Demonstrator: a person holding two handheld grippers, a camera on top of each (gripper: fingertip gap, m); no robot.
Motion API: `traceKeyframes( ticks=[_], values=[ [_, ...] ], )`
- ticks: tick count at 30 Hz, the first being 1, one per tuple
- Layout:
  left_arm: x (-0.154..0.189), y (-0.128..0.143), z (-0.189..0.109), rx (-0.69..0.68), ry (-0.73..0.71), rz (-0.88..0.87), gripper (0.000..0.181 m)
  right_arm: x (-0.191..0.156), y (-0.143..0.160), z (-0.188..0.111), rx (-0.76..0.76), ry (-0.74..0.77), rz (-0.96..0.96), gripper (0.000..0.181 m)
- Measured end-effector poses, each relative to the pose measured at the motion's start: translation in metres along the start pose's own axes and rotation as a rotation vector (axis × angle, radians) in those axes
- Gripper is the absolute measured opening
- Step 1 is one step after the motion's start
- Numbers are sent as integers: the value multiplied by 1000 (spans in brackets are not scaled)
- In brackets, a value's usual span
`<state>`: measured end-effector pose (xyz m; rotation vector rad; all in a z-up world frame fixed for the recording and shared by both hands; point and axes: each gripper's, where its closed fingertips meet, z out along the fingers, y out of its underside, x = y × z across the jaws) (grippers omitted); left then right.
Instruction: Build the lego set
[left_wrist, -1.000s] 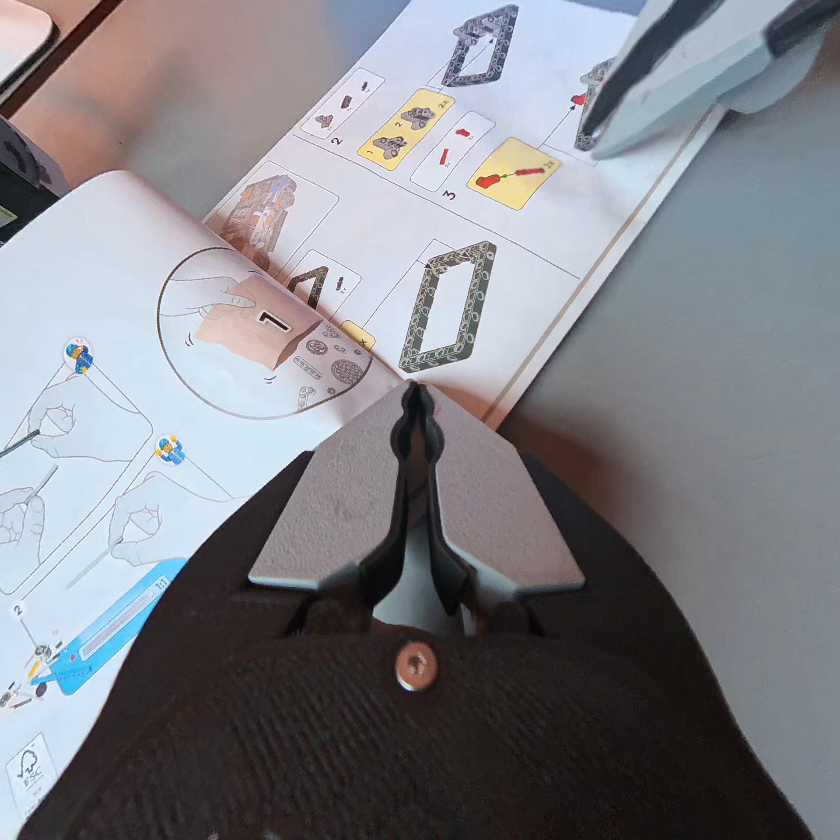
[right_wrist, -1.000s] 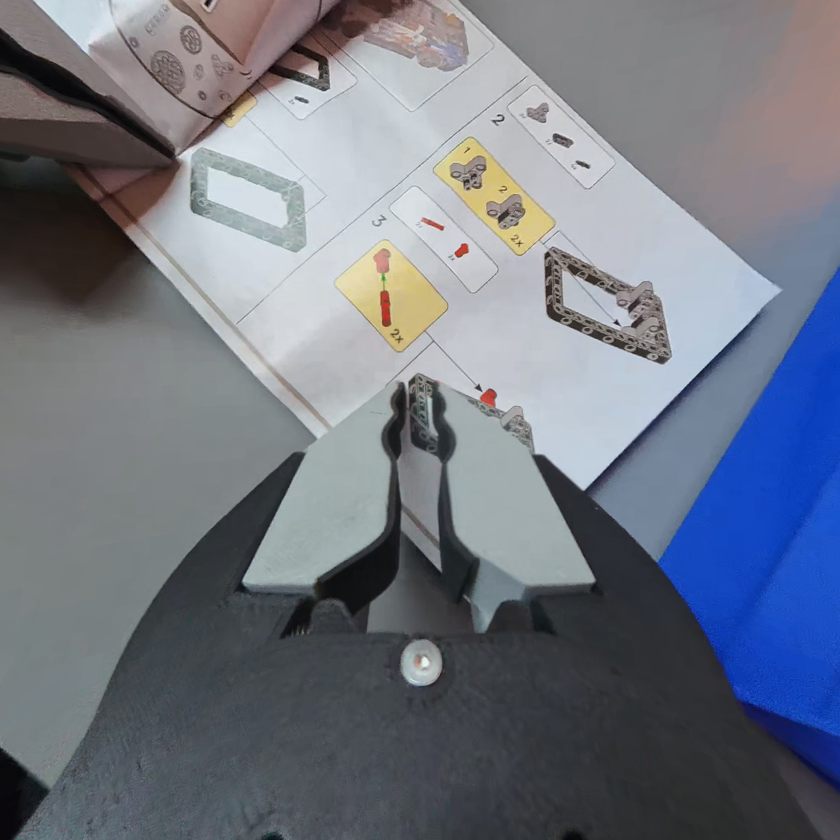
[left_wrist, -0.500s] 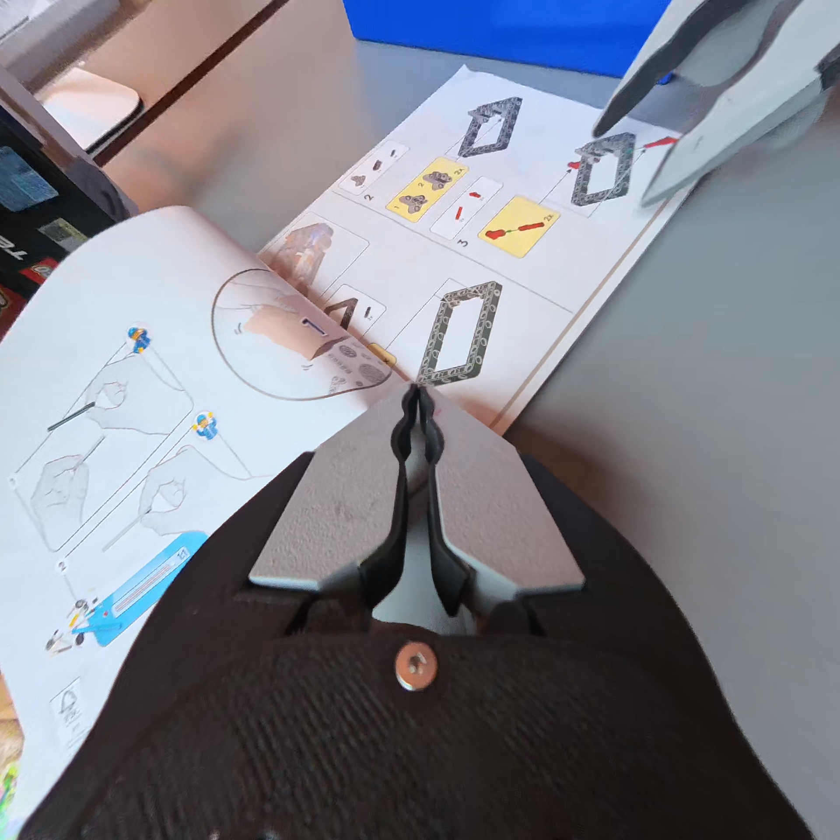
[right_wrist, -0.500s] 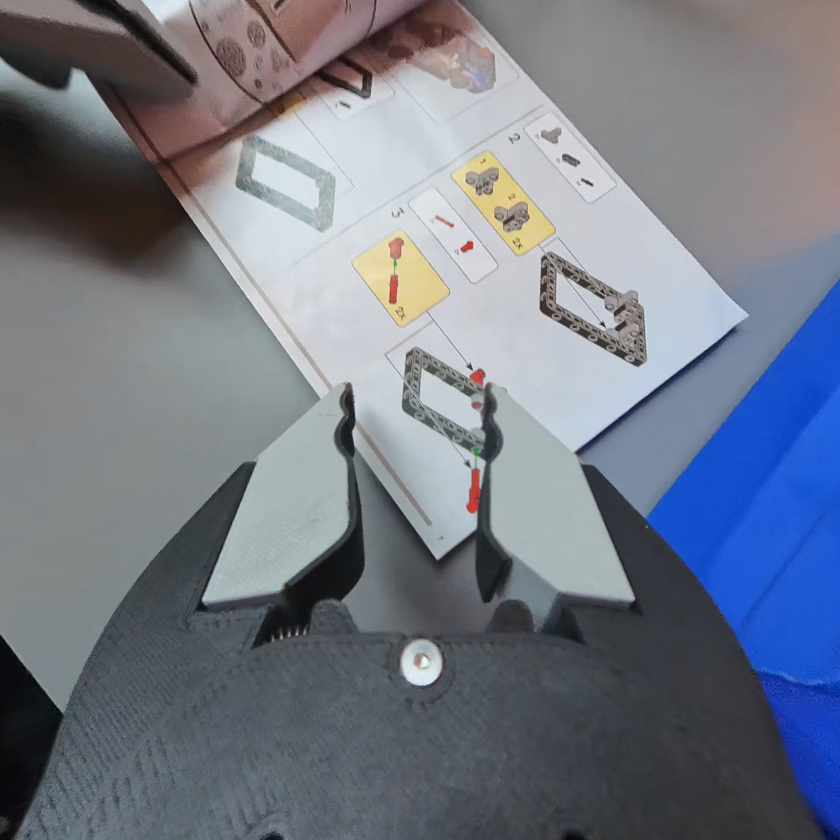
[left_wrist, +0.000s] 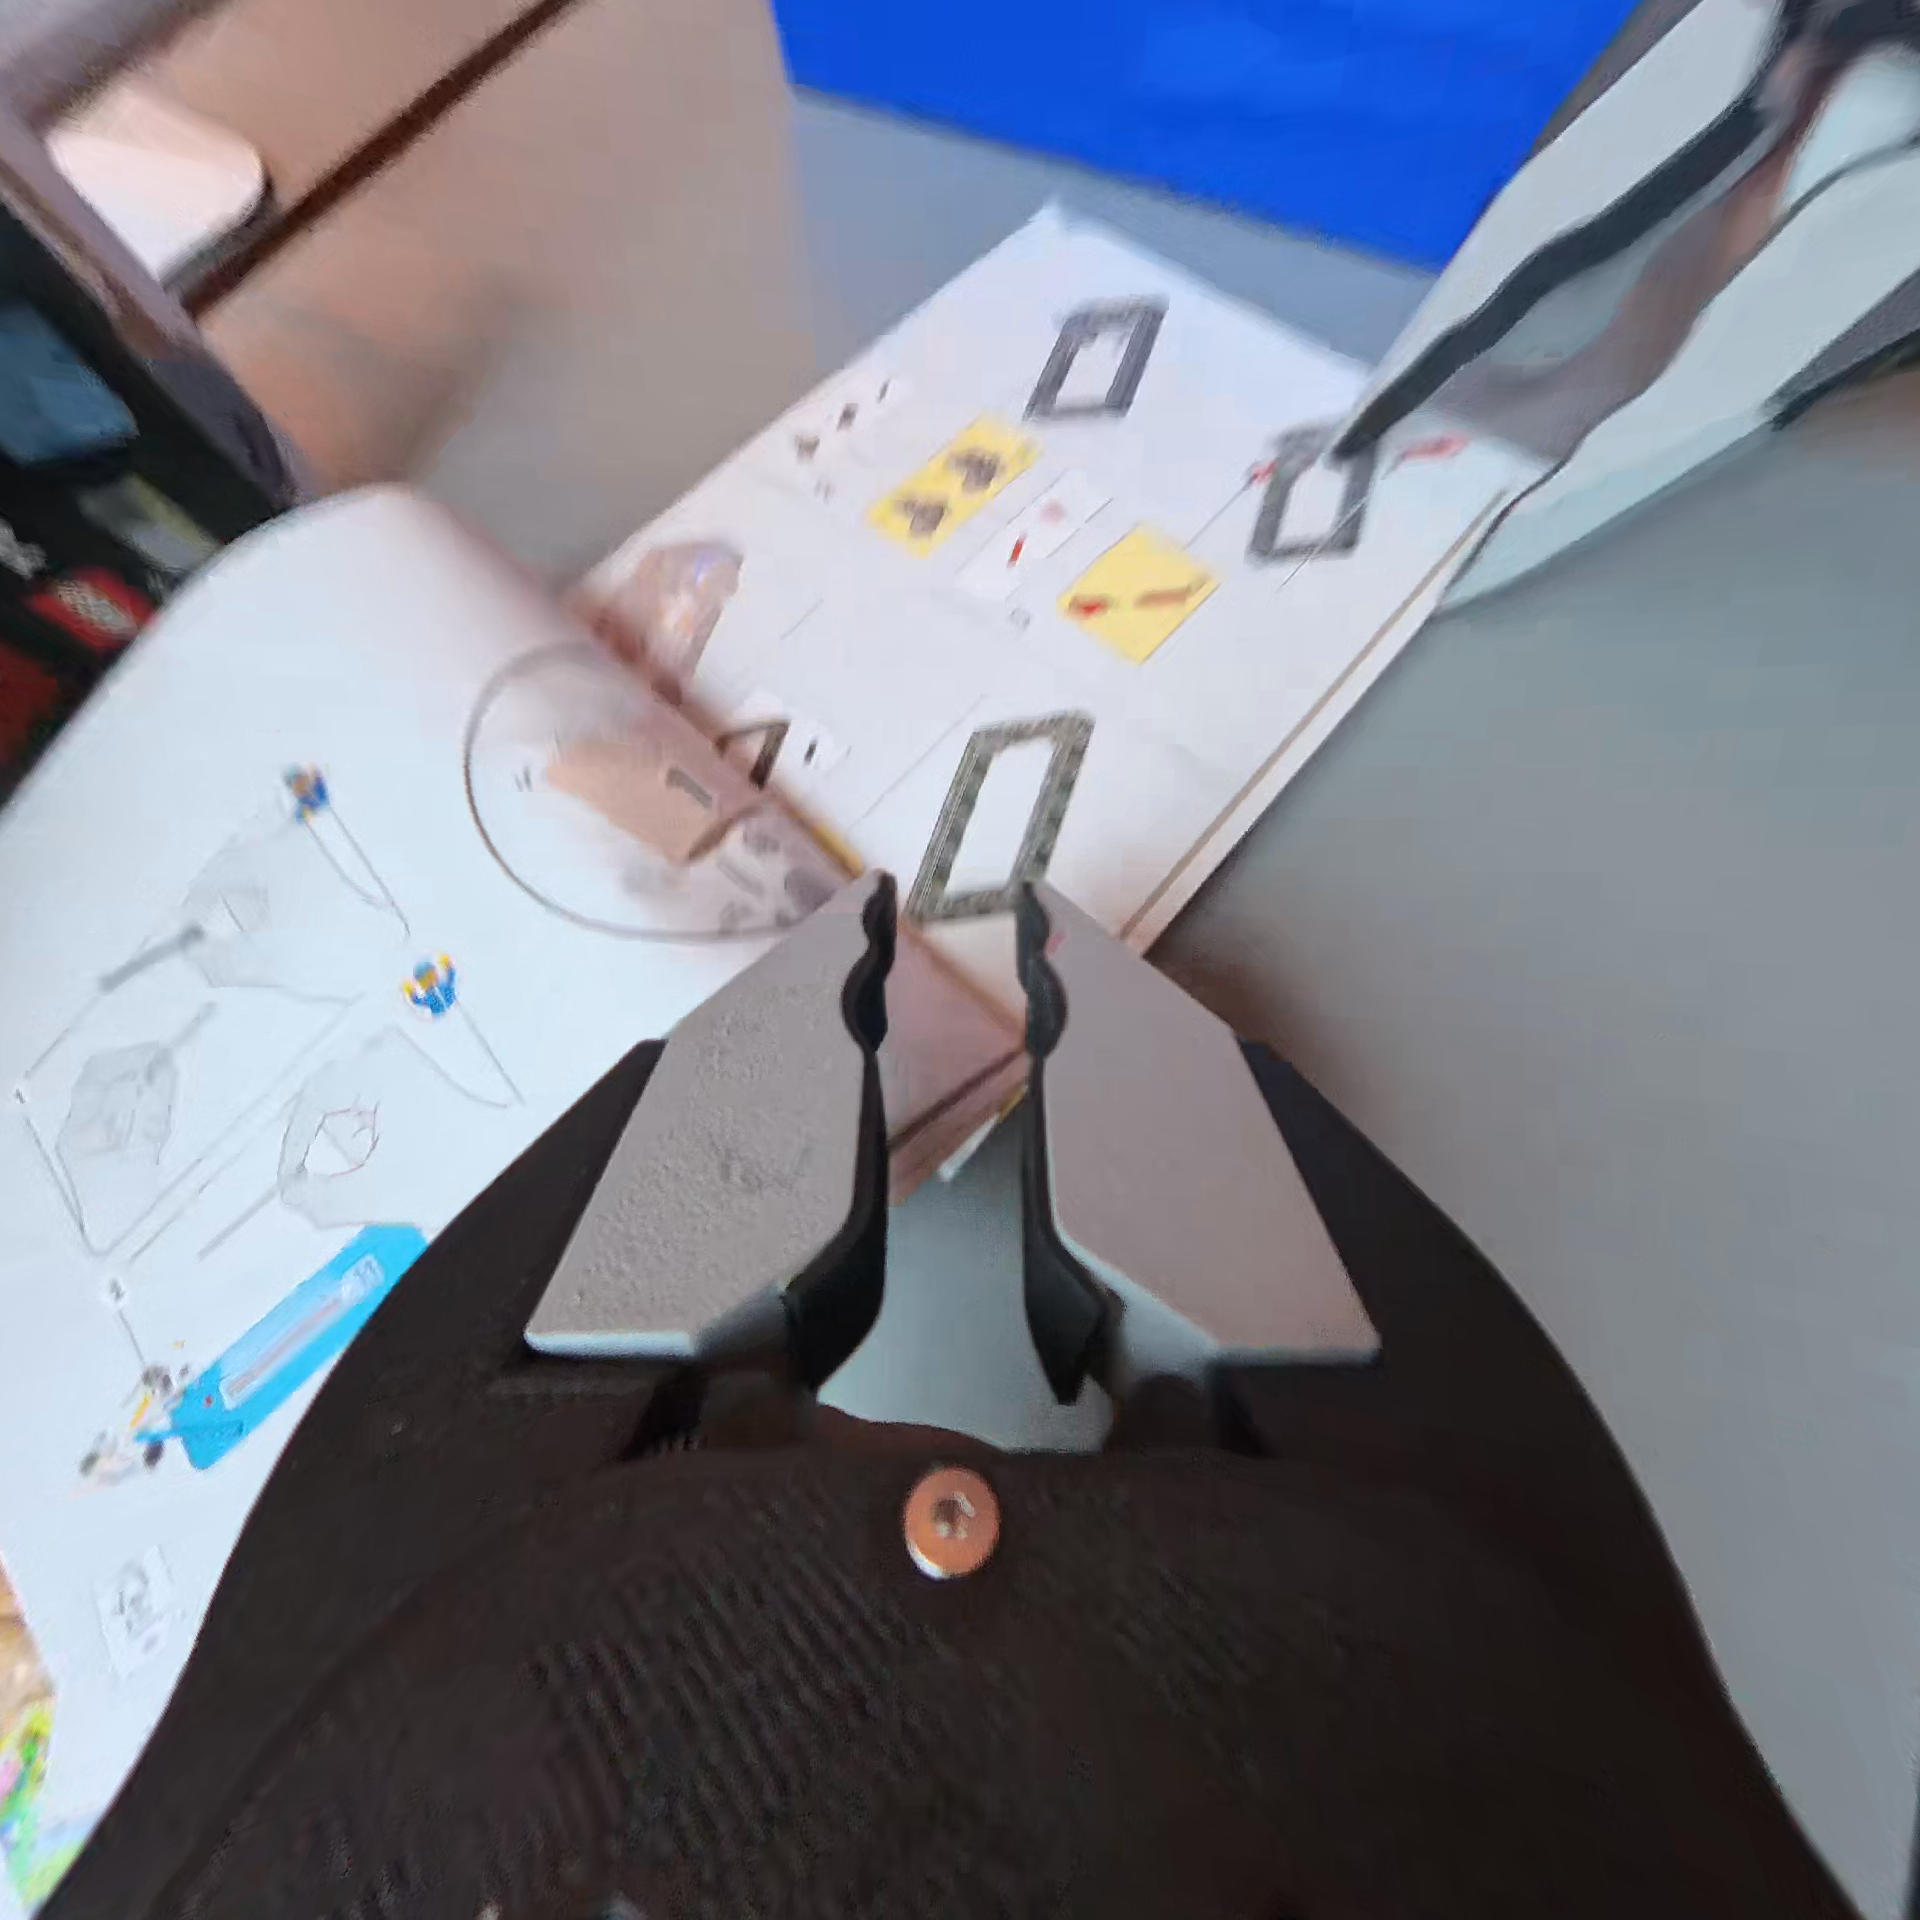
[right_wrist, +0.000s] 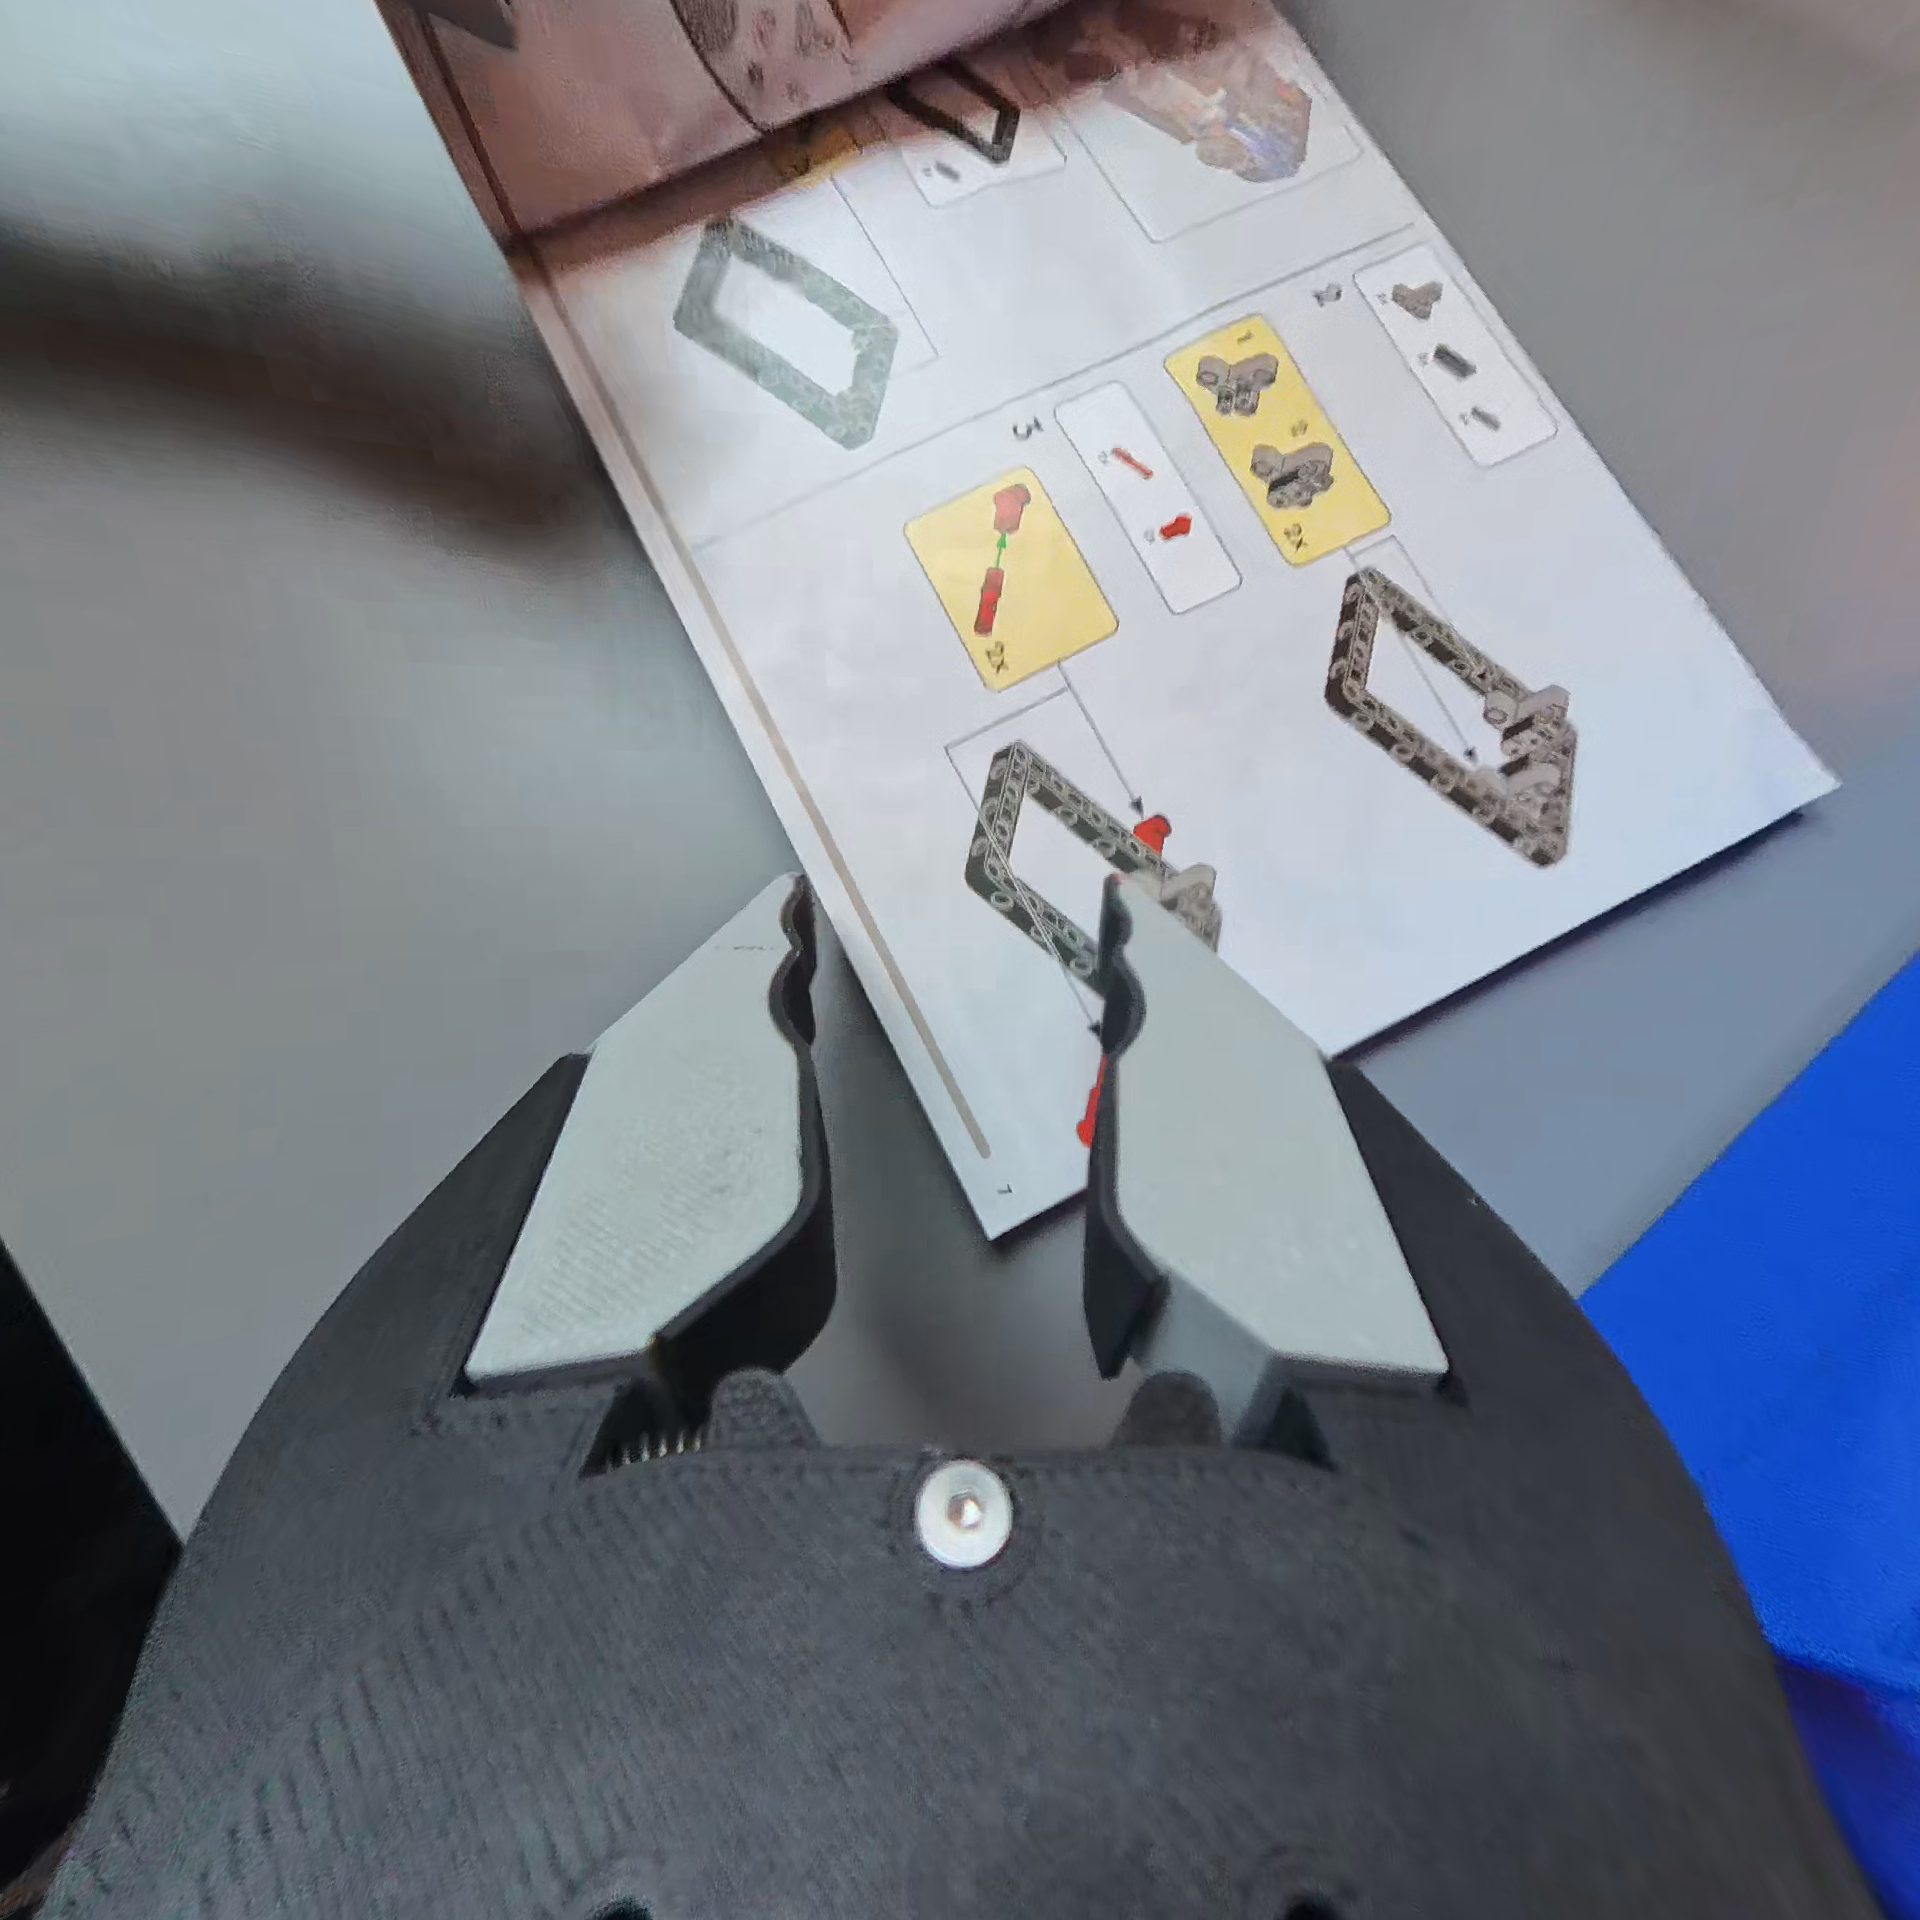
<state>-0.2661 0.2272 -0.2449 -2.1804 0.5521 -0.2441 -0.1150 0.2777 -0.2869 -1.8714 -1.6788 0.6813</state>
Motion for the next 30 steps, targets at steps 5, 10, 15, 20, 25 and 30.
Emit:
traceKeyframes(
  ticks=[5, 10, 15, 20, 25, 30],
  values=[
    [-22, -60, 5, -24, -35, 156, 43, -5, -40, 7, 139, -62, 15, 54],
    [-41, -45, 66, -303, 26, 196, 35, -13, -36, 28, 62, -32, -51, 48],
    [-76, 0, 65, -393, -121, 302, 17, -2, -11, 10, -3, 63, -84, 49],
    [-85, 0, 42, -324, -212, 330, 21, 6, 20, -19, -54, 22, 19, 54],
    [-89, 2, 39, -256, -210, 318, 19, 5, 25, -15, -56, 35, 6, 48],
    [-105, -1, 24, -225, -291, 278, 14, 4, 20, -15, -58, 55, -55, 45]
  ],
)
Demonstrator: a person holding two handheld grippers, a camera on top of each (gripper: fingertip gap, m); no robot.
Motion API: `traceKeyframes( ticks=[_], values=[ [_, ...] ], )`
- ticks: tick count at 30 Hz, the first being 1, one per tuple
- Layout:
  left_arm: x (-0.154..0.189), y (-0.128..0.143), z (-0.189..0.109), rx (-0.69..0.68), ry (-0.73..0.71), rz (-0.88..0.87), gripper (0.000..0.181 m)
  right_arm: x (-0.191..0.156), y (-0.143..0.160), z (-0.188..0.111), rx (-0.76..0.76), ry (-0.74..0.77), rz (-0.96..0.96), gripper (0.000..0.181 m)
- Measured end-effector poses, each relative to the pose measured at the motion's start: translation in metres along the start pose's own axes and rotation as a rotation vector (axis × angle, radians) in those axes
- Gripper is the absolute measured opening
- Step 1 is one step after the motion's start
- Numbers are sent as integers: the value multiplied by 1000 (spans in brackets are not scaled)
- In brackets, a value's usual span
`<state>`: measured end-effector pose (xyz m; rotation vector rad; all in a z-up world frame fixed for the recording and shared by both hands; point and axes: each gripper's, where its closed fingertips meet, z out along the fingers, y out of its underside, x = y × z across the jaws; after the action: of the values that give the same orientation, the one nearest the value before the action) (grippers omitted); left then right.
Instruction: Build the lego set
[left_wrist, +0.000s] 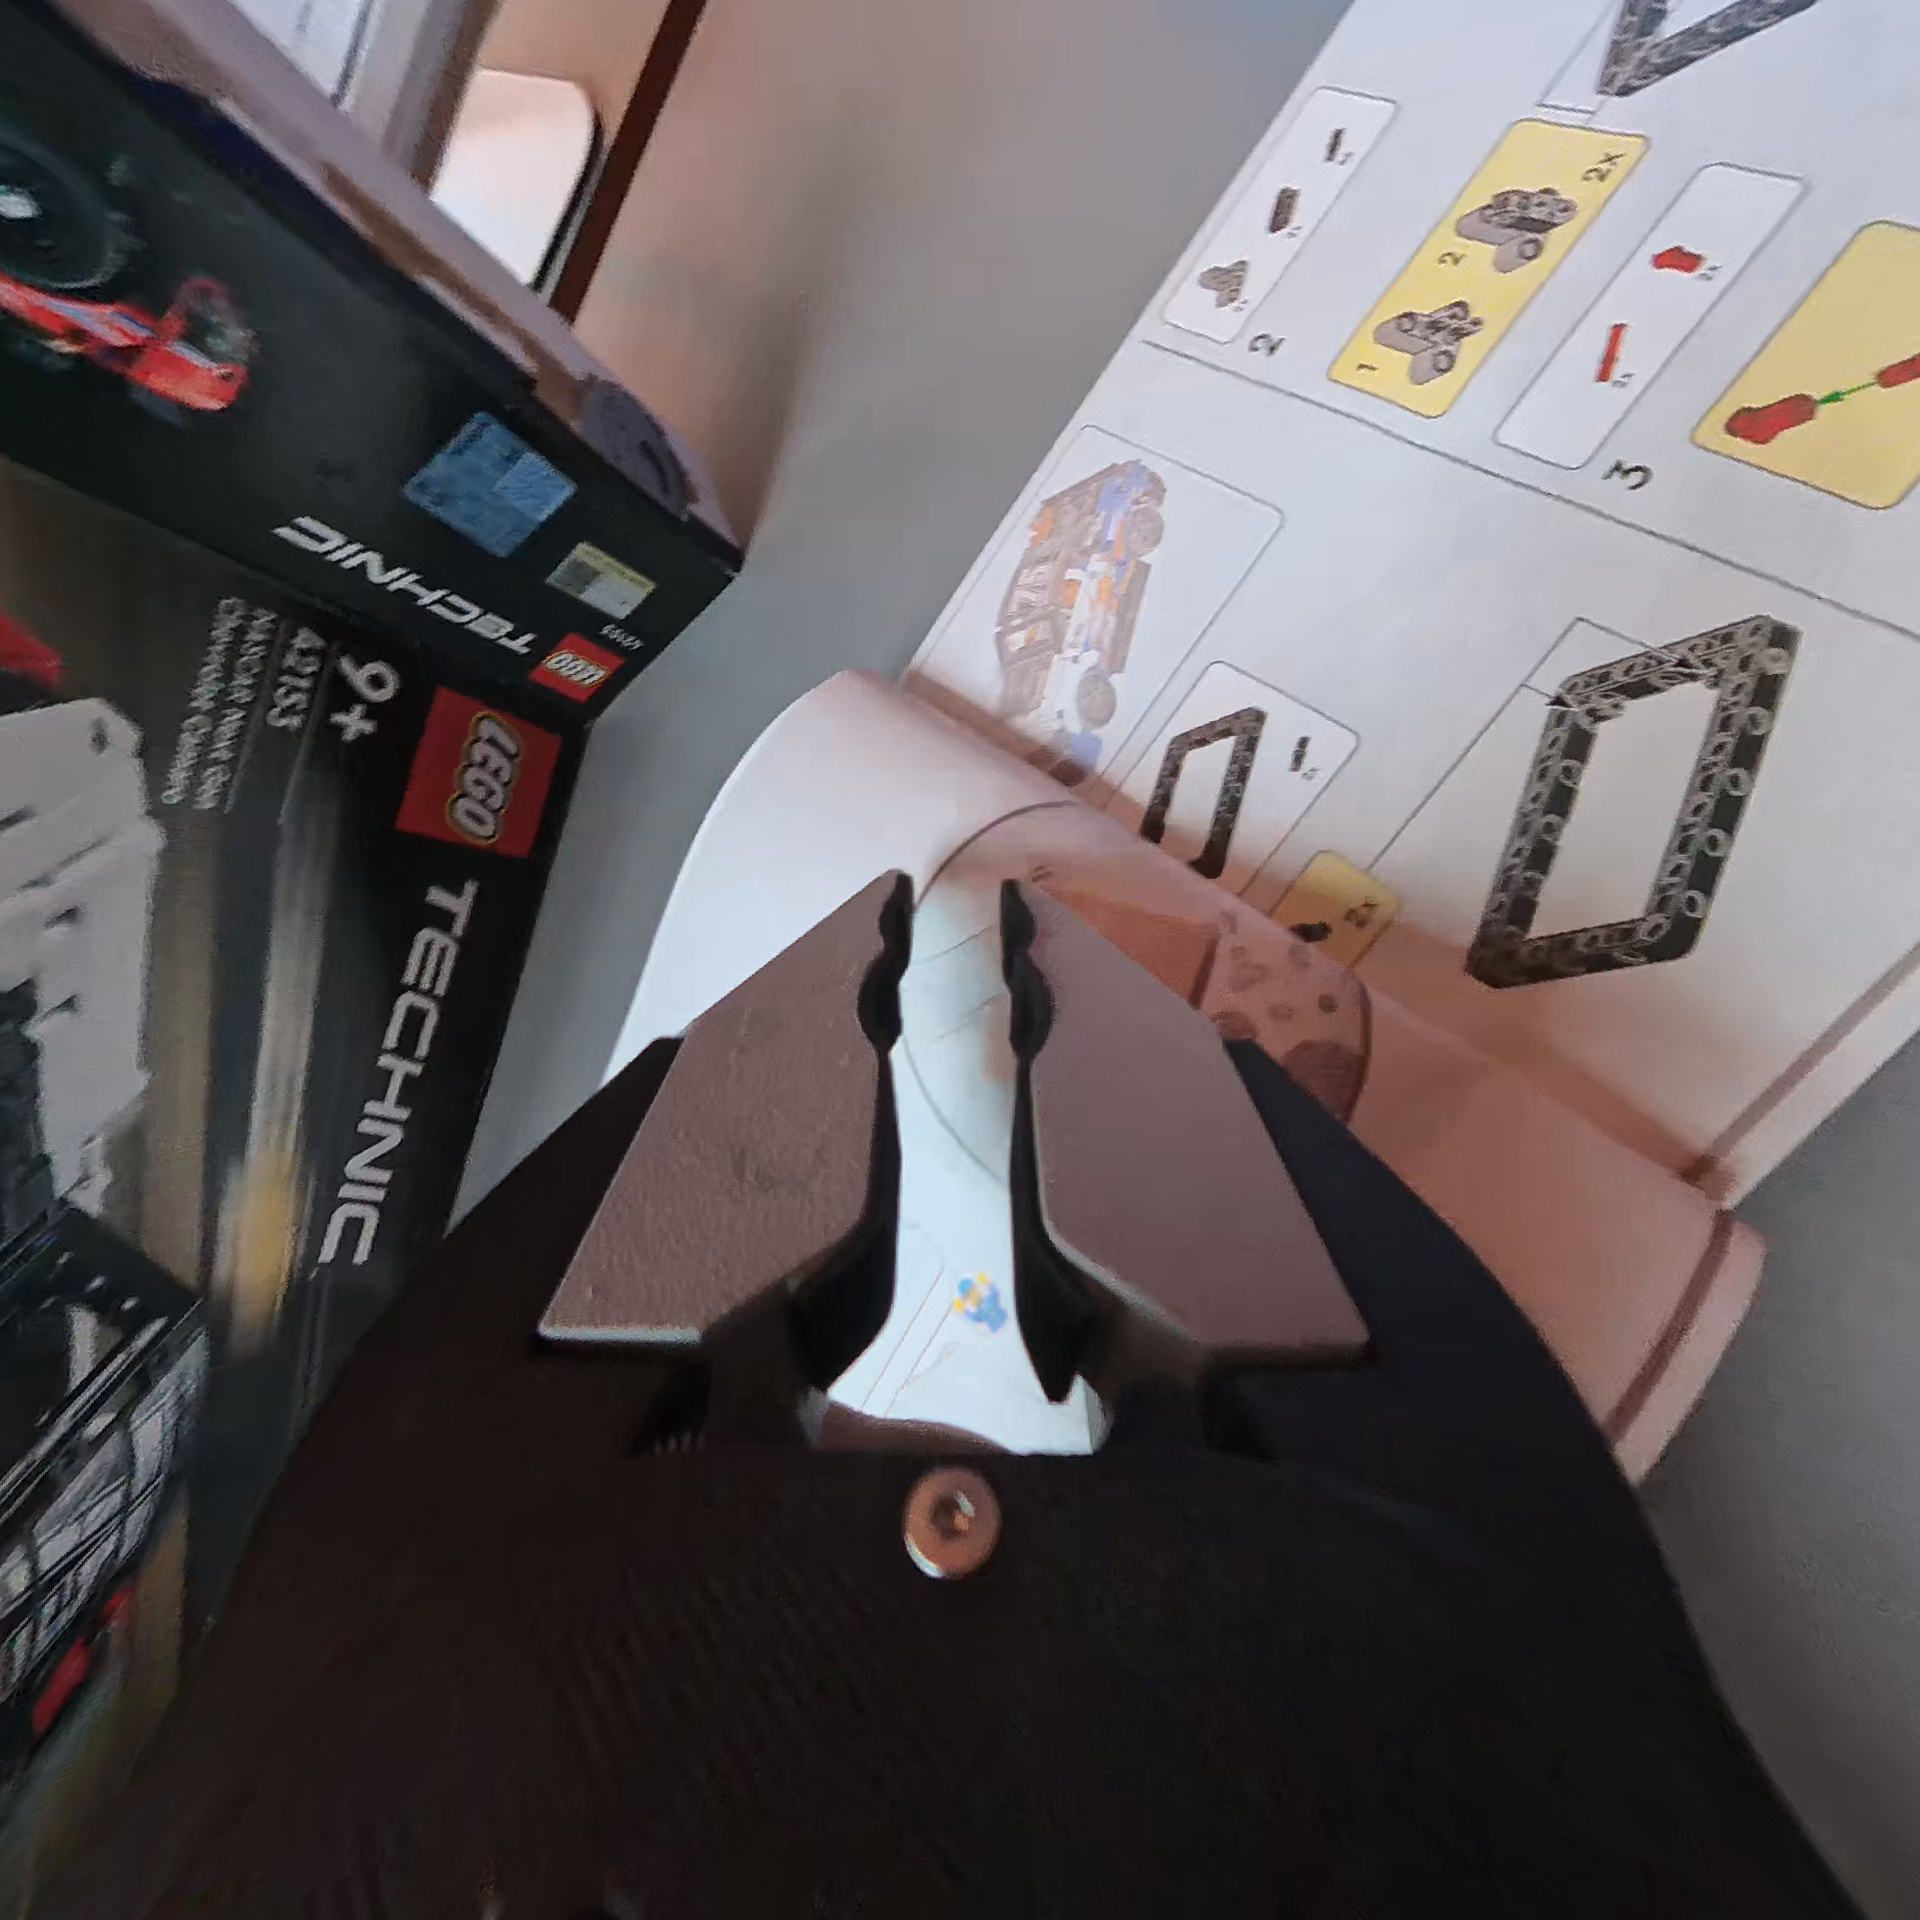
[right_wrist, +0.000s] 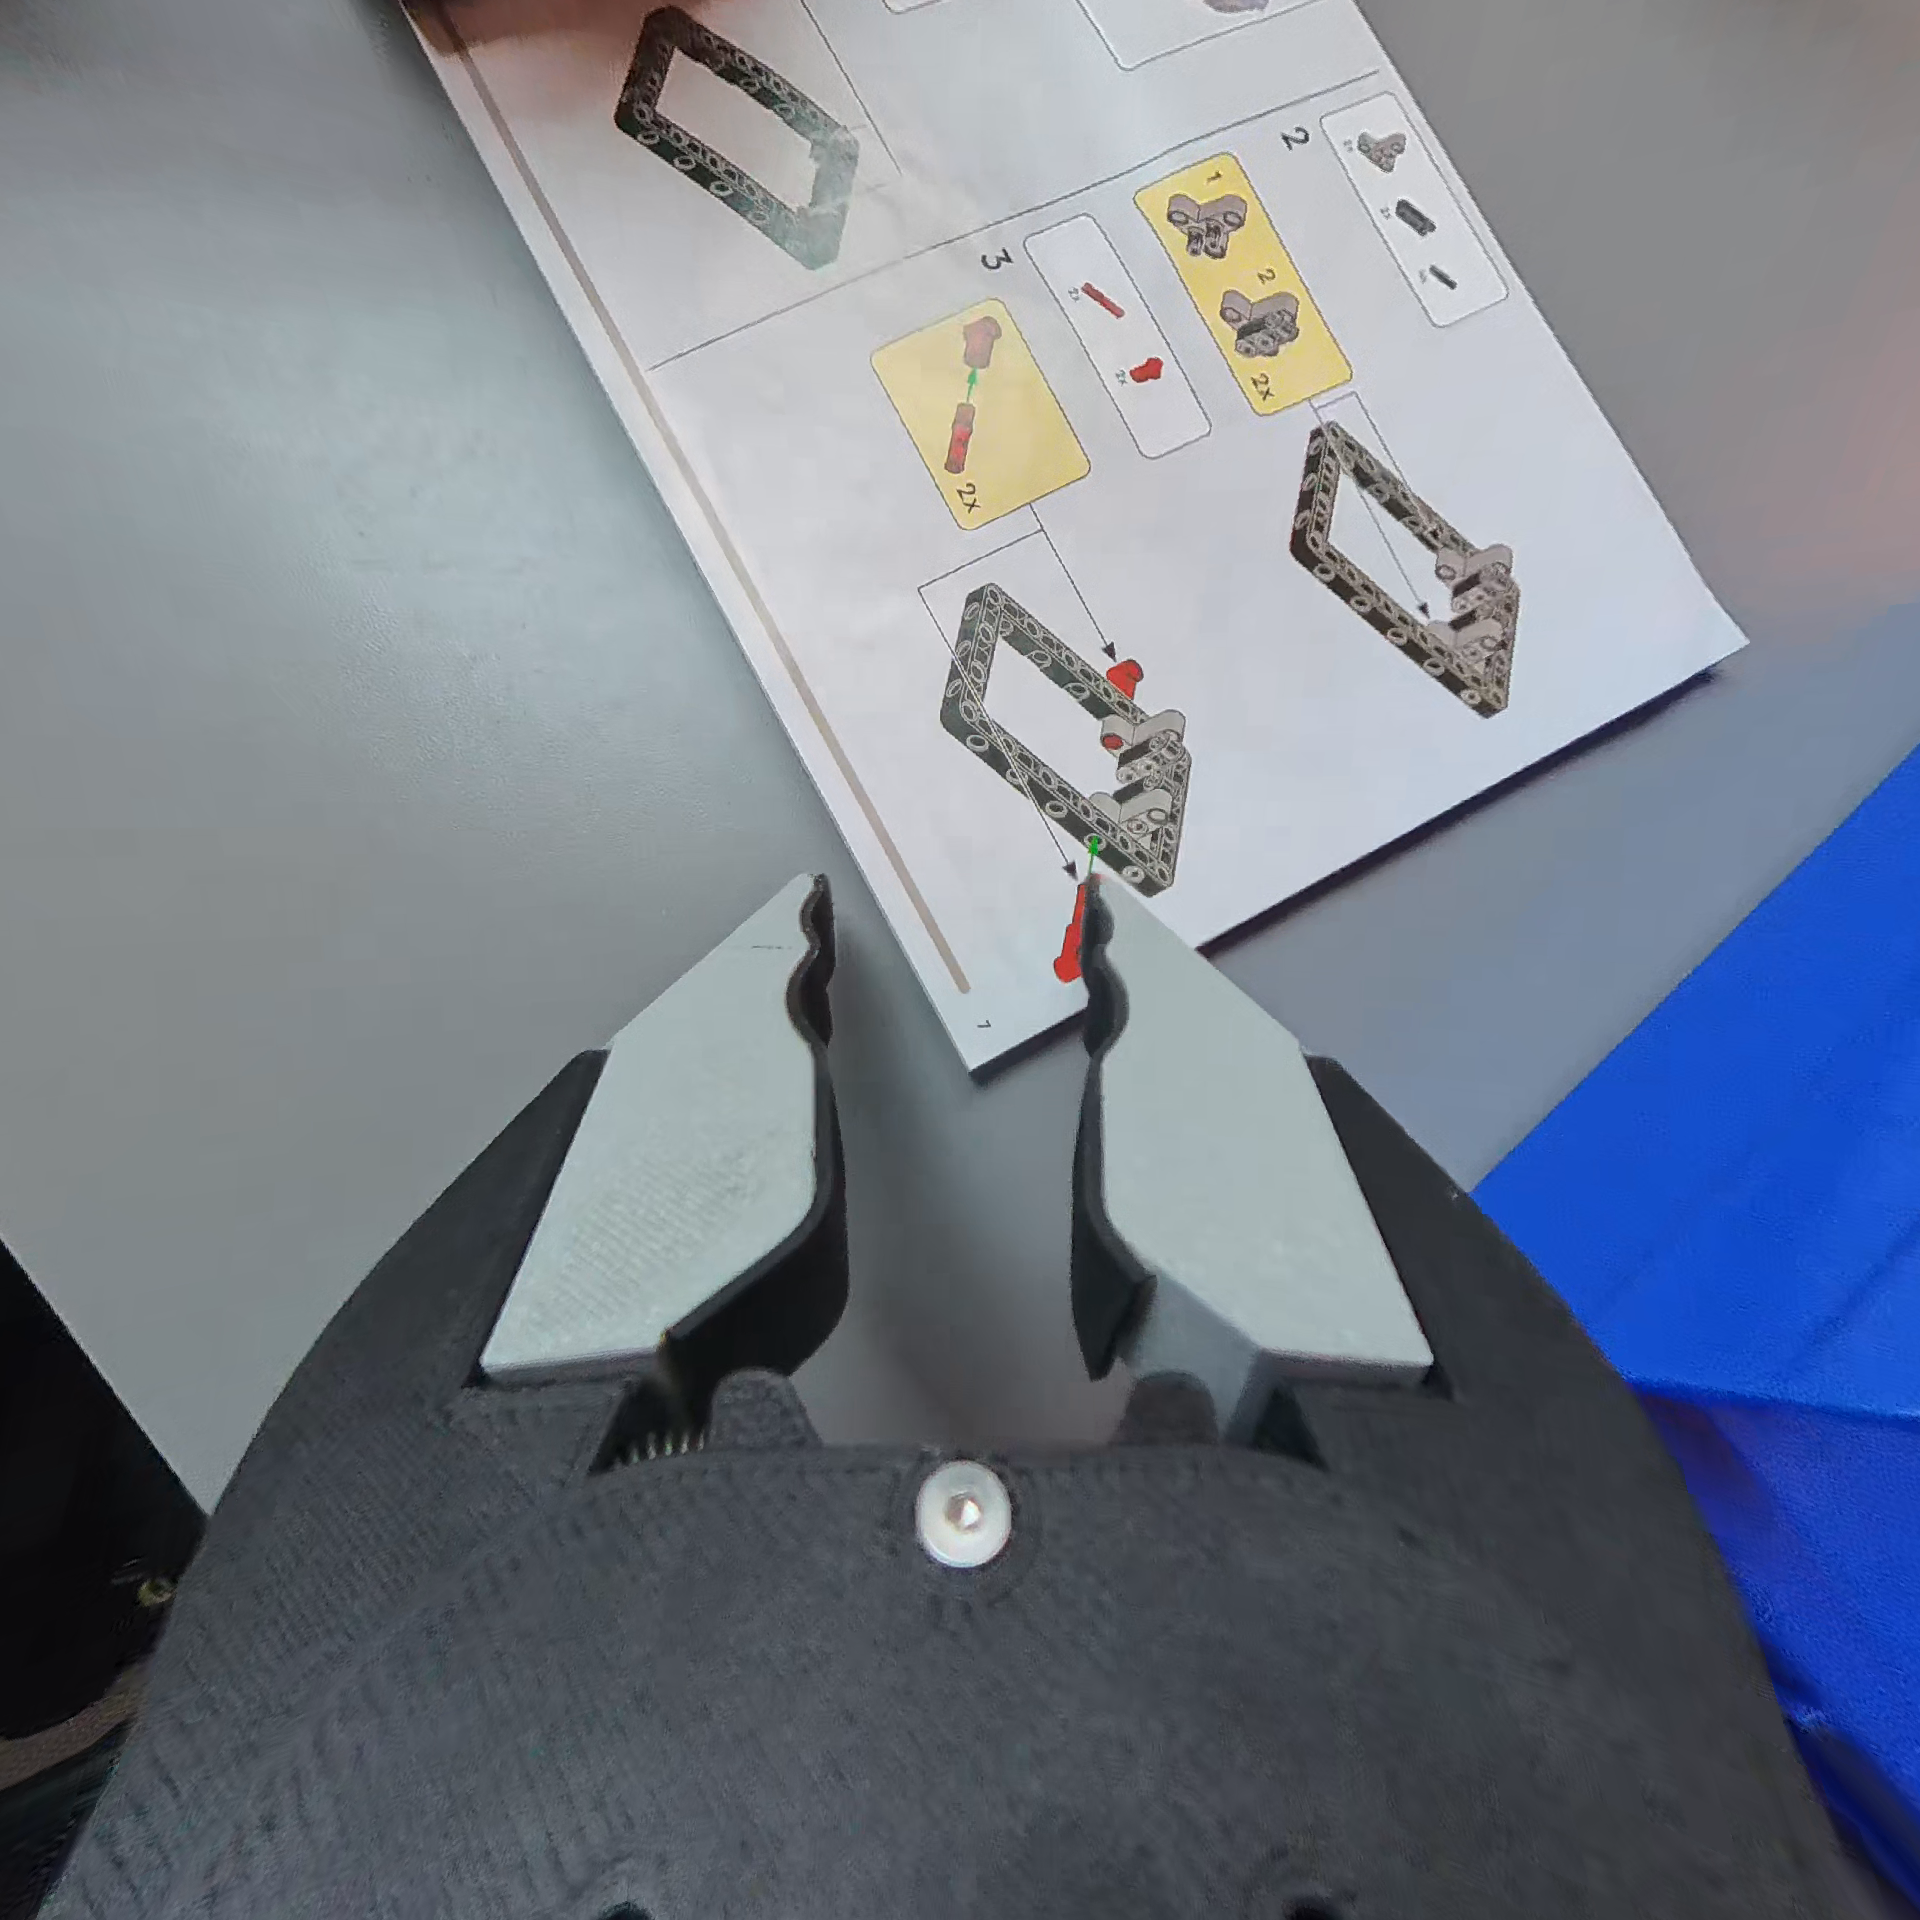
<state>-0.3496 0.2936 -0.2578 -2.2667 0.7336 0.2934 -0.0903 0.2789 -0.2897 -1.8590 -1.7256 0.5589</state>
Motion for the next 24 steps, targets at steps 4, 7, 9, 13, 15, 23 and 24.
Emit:
traceKeyframes(
  ticks=[4, 7, 9, 13, 15, 23, 24],
  values=[
    [0, 16, -4, -24, -2, -39, 3, -1, -7, 3, 7, -20, -11, 44],
    [3, 48, 8, -136, -9, -20, 0, -6, -9, 9, -4, -64, 2, 41],
    [0, 53, 11, -116, -57, 10, 0, -9, -13, 12, 4, -61, -12, 40],
    [0, 54, 11, -97, -21, -62, 0, -13, -16, 17, 2, -60, -24, 35],
    [-1, 54, 11, -93, -11, -75, 0, -12, -16, 17, 5, -57, -22, 34],
    [-12, 60, 10, -98, -72, -85, 0, -13, -18, 17, 31, -96, 14, 23],
    [-12, 60, 9, -98, -74, -88, 0, -14, -18, 17, 39, -108, 26, 23]
  ],
)
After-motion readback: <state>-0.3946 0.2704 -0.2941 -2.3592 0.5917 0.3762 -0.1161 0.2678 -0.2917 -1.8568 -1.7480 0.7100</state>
